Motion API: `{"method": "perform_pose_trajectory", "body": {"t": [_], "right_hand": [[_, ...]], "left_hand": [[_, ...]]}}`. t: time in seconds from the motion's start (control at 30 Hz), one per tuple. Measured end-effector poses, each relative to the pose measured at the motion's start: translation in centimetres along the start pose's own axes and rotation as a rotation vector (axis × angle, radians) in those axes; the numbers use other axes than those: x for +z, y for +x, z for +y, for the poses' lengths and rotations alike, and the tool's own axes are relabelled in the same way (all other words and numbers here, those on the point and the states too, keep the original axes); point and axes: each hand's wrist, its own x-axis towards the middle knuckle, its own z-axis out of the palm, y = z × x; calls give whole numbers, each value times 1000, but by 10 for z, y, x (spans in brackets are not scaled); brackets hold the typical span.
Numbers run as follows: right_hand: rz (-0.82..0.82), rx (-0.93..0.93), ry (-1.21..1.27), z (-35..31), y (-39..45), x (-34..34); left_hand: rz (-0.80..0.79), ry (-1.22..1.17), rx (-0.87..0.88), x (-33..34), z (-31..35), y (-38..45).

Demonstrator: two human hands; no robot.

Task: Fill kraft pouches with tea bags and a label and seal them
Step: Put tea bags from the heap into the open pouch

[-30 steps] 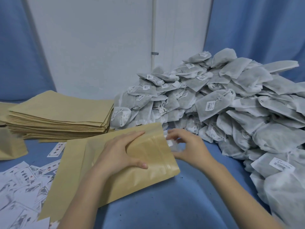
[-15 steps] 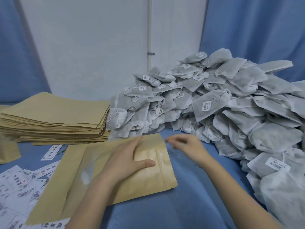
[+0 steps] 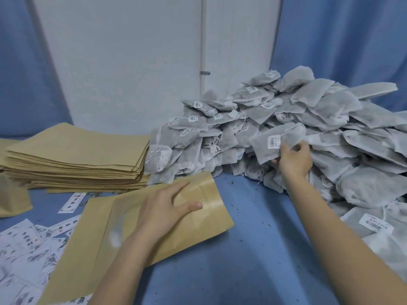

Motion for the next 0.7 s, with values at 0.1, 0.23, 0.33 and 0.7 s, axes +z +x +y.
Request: {"method": "perform_pose_trajectory", "body": {"t": [0.1, 0.23, 0.33, 0.7], "right_hand": [[-264, 12, 97, 3, -27, -10], [-717, 57, -11, 8, -67, -25], [-921, 131, -134, 11, -87, -28], [-1291, 170, -441, -3, -123, 34]], "left_hand": [[41, -33, -9, -2, 2, 0], [46, -59, -12, -5, 4, 1], [35, -81, -3, -6, 5, 0], [3, -6, 58, 0, 14, -7]]}}
